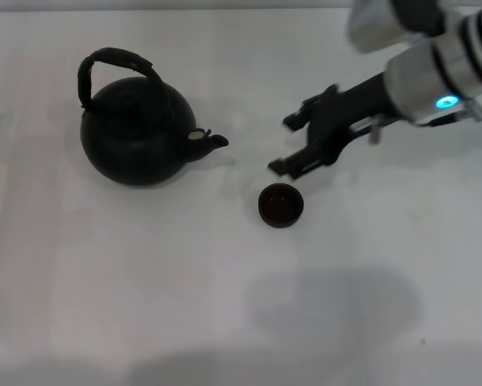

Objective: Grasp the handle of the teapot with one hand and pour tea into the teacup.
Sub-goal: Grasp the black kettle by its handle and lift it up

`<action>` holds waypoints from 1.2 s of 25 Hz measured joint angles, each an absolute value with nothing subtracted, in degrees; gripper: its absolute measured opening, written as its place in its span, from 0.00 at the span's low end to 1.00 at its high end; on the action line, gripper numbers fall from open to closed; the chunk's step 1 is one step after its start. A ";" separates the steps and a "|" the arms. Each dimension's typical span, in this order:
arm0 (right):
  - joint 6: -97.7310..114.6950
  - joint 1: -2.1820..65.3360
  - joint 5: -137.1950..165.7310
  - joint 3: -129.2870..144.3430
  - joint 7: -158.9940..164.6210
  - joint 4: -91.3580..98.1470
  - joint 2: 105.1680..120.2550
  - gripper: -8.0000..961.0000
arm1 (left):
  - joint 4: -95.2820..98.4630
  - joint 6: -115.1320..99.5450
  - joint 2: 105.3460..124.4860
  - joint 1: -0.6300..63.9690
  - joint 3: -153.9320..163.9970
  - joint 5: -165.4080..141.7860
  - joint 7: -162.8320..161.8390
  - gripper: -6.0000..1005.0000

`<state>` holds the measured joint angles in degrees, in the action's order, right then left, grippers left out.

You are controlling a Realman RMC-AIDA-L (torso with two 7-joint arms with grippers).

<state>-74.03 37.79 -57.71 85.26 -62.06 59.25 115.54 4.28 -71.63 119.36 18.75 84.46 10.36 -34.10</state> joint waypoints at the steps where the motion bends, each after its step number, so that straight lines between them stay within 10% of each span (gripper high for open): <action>1: -73.84 37.19 -57.81 83.35 -62.66 58.99 115.51 0.88 | 4.42 -71.63 119.36 18.78 84.46 10.20 -34.10 0.83; 30: -56.32 27.54 -131.62 36.41 -147.81 12.07 115.59 0.87 | 4.92 -72.44 119.26 18.18 85.66 5.79 -35.63 0.83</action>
